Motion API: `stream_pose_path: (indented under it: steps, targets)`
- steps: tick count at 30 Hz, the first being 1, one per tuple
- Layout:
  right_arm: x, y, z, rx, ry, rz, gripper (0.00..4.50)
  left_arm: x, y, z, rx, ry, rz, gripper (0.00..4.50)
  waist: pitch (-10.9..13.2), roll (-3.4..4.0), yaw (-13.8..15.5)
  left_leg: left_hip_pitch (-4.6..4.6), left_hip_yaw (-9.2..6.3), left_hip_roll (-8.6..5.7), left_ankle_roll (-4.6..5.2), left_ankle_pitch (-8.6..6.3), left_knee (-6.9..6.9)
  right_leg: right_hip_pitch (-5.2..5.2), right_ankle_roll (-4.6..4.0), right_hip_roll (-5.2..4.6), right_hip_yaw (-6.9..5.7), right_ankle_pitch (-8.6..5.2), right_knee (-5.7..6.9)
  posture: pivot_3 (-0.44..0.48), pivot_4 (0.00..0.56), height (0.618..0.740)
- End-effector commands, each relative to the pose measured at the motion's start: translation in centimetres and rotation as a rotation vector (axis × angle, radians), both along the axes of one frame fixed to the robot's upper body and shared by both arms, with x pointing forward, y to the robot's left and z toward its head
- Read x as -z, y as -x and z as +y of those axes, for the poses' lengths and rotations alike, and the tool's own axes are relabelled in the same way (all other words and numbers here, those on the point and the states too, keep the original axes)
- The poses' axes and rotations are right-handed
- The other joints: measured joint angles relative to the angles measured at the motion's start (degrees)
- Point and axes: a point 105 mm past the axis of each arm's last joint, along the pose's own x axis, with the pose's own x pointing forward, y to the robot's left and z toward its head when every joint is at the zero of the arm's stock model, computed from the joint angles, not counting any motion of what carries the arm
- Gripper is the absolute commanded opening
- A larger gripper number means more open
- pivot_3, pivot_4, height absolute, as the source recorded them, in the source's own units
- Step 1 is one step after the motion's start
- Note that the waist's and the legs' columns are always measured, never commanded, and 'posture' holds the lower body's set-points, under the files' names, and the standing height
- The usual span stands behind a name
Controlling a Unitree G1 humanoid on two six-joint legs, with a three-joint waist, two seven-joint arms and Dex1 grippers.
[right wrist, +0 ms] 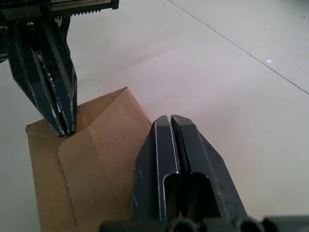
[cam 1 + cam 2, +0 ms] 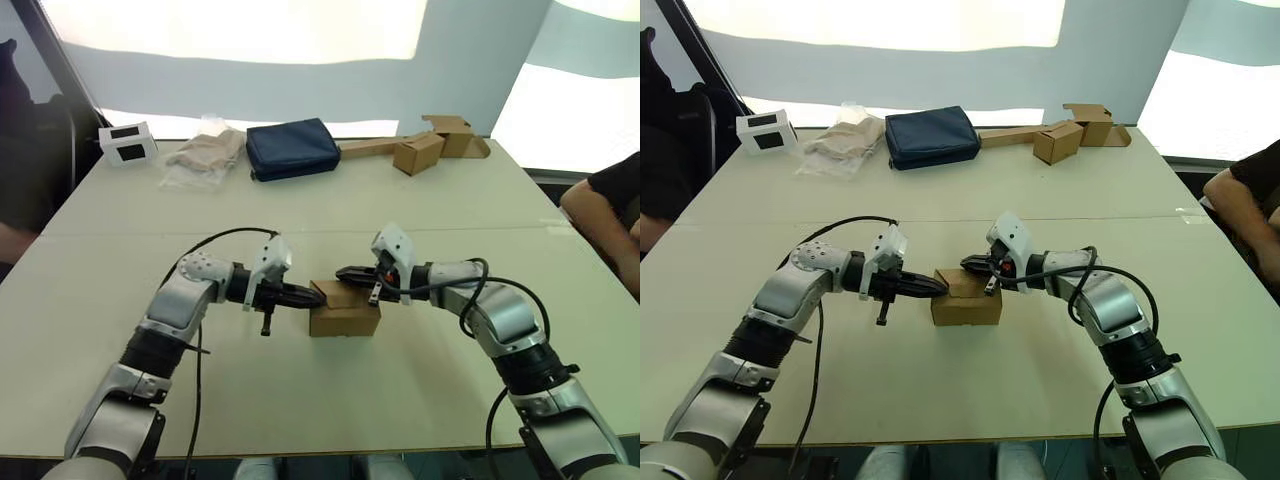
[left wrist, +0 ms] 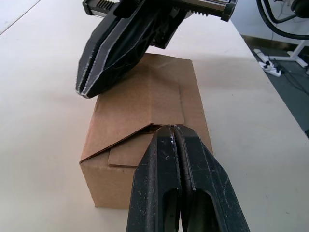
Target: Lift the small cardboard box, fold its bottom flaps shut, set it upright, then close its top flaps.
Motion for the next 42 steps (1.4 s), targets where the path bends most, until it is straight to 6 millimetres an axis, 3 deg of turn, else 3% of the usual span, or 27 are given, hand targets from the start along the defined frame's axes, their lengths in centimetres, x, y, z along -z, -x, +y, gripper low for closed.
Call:
stream_pose_path:
  steps: [1,3,7,11,20,29,42]
  targets:
    - [1.1,0.1,-0.3,0.011,0.060,-0.037,0.00,-1.1,-0.1,0.3,-0.017,0.034,-0.014,0.06,0.00,0.00,0.02,0.01,0.00,0.00,0.00,0.00,0.00,0.01,0.00,0.00,0.00,0.00,0.00,0.000,0.150,0.740]
    - [1.0,0.2,-0.3,0.016,0.039,-0.033,0.00,-1.4,-0.1,0.5,-0.015,0.035,-0.011,0.06,0.00,0.00,-0.01,0.03,0.01,0.00,0.00,0.00,0.00,0.02,0.00,0.00,0.00,0.00,0.00,0.000,0.150,0.740]
    - [0.4,0.4,-0.4,0.022,0.051,-0.074,0.00,-3.7,0.0,0.9,-0.004,0.097,0.003,0.06,0.00,0.00,-0.02,0.04,0.00,0.00,0.00,0.00,0.00,0.03,0.00,0.00,0.01,0.00,0.00,0.000,0.150,0.740]
    - [-1.1,1.0,-0.4,0.026,0.033,-0.119,0.00,-5.4,-1.2,-0.1,-0.019,0.128,-0.028,0.06,0.00,0.00,0.14,0.02,-0.02,-0.01,-0.01,0.01,0.01,0.03,0.00,0.00,-0.01,0.00,0.00,0.000,0.150,0.740]
    - [-2.2,2.9,-0.2,0.036,0.027,-0.128,0.00,-2.4,-3.4,-3.1,-0.028,0.088,-0.041,0.06,0.00,0.00,-0.09,0.01,0.03,-0.04,-0.01,0.01,-0.02,0.01,0.01,0.03,0.00,0.00,-0.04,0.000,0.150,0.740]
    - [-4.0,6.0,-0.3,-0.005,0.023,-0.123,0.00,-1.1,-4.0,-3.8,-0.022,0.071,-0.049,0.06,0.00,0.00,0.11,-0.04,-0.08,-0.02,-0.01,0.01,-0.02,-0.01,0.00,0.01,-0.01,0.00,-0.09,0.000,0.150,0.740]
    - [-0.9,6.8,0.4,-0.013,0.057,-0.015,0.00,-0.9,-3.7,-3.9,-0.018,0.069,-0.060,0.06,0.00,0.00,0.04,-0.02,-0.18,-0.03,-0.01,0.01,-0.01,0.00,0.00,0.01,0.00,-0.01,-0.08,0.000,0.150,0.740]
